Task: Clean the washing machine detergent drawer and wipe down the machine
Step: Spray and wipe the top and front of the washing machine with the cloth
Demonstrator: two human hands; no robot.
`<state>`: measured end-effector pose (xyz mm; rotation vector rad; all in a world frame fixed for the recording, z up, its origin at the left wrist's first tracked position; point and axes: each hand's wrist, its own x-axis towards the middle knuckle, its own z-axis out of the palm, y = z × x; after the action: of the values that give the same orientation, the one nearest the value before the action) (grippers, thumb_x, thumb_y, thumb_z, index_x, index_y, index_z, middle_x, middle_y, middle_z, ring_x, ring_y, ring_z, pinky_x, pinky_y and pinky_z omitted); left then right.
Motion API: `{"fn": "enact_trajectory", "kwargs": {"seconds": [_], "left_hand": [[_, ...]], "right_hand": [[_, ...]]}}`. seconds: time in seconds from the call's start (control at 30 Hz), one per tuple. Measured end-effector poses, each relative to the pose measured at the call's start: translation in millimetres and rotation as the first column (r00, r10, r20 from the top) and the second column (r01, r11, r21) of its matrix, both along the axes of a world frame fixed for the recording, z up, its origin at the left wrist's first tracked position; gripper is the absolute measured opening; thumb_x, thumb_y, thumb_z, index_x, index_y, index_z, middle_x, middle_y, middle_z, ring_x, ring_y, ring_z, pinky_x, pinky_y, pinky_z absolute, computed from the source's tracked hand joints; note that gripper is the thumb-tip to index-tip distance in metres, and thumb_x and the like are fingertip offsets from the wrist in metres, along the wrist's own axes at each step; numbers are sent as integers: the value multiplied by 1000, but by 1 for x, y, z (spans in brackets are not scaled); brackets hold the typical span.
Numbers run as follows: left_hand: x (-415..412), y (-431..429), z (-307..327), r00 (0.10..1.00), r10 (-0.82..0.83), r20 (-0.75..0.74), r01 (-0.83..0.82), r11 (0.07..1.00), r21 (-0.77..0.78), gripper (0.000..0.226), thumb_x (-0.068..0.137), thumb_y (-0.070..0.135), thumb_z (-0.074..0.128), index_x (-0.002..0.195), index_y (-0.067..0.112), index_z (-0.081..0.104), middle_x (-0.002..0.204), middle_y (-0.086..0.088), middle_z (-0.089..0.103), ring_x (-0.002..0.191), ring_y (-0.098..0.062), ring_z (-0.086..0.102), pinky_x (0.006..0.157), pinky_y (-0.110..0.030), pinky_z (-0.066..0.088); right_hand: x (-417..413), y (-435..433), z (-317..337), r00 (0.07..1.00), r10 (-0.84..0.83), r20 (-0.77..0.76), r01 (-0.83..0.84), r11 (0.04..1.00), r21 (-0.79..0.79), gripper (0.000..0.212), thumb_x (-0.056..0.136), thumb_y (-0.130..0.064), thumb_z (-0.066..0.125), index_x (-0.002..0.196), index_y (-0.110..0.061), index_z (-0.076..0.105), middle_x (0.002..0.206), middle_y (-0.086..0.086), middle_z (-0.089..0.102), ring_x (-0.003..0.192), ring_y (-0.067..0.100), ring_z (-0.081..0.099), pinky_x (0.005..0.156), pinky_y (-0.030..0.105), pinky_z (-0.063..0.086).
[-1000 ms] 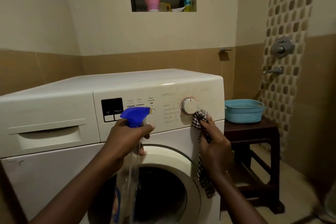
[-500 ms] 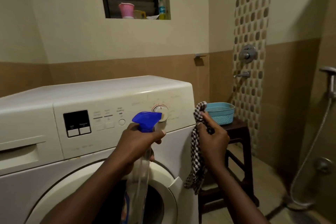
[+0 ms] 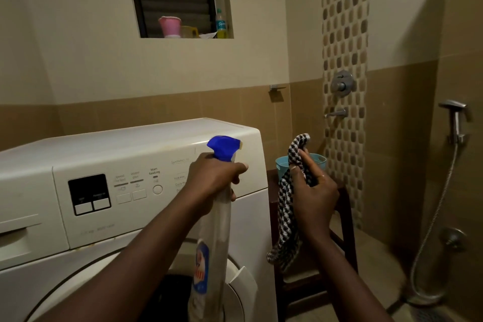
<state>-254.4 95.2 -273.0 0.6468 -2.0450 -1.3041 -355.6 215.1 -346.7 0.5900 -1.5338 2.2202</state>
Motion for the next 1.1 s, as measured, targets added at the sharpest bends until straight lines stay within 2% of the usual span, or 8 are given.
{"fn": "enact_trajectory", "kwargs": {"seconds": [0.13, 0.23, 0.37, 0.53, 0.7, 0.83, 1.0, 1.1], "left_hand": [[1, -6, -8, 999, 44, 2, -44, 999, -6, 37, 82, 26, 76, 105, 0, 61, 81, -14, 68, 54, -21, 62, 49, -27, 51], [11, -11, -16, 1000, 26, -13, -25, 999, 20, 41, 81, 29, 77, 109, 5, 59, 88, -16, 69, 53, -22, 61, 51, -29, 52], [30, -14, -22, 998, 38, -48, -37, 999, 36, 38, 82, 25, 76, 110, 8, 59, 88, -15, 69, 45, -16, 59, 44, -24, 49], [56, -26, -23, 998, 21, -67, -18, 999, 44, 31, 84, 23, 73, 108, 8, 62, 87, -16, 71, 47, -20, 57, 48, -29, 51], [73, -32, -23, 998, 35, -59, -34, 999, 19, 26, 87, 23, 70, 105, 6, 62, 86, -15, 71, 45, -18, 58, 46, -27, 51], [80, -34, -20, 995, 52, -85, -49, 998, 33, 24, 86, 23, 70, 101, 5, 64, 83, -14, 71, 45, -20, 57, 49, -31, 51], [91, -34, -14, 995, 32, -99, -29, 999, 32, 27, 87, 23, 69, 111, 12, 63, 85, -15, 71, 46, -21, 56, 52, -33, 52], [96, -34, -12, 994, 23, -102, -21, 1000, 22, 28, 87, 22, 70, 112, 12, 64, 85, -16, 72, 45, -21, 56, 52, -33, 52]], "right_hand": [[-7, -3, -1, 1000, -3, 8, 3, 1000, -2, 38, 91, -11, 62, 126, -27, 60, 129, -1, 63, 120, 12, 58, 98, 40, 52], [-12, -20, -8, 999, -11, -33, 13, 999, 46, 39, 92, -10, 60, 130, -21, 59, 130, -4, 62, 118, 4, 55, 99, 24, 48], [-12, -66, -46, 999, -33, -41, 40, 983, 181, 43, 94, -12, 56, 136, -22, 53, 145, -3, 48, 131, 5, 41, 109, 29, 39], [-6, -101, -54, 989, -148, 7, 146, 983, 113, 42, 97, -6, 48, 138, -16, 49, 153, 3, 37, 137, 5, 29, 113, 29, 31], [-12, -121, -1, 945, -161, -285, 212, 964, 160, 49, 101, -17, 30, 150, -17, 31, 158, -1, 26, 148, 12, 16, 121, 31, 13], [1, -128, 13, 768, 53, -638, 212, 919, 332, 54, 93, -8, 40, 147, -12, 36, 156, 3, 29, 149, 15, 14, 122, 38, 12], [-11, -104, -43, 707, 64, -705, 281, 889, 362, 52, 95, -13, 36, 147, -12, 36, 156, 3, 30, 148, 16, 19, 120, 43, 22], [-33, -96, -55, 801, -48, -597, 298, 896, 328, 65, 86, 6, 41, 148, -12, 34, 158, 2, 26, 149, 17, 16, 118, 47, 25]]}}
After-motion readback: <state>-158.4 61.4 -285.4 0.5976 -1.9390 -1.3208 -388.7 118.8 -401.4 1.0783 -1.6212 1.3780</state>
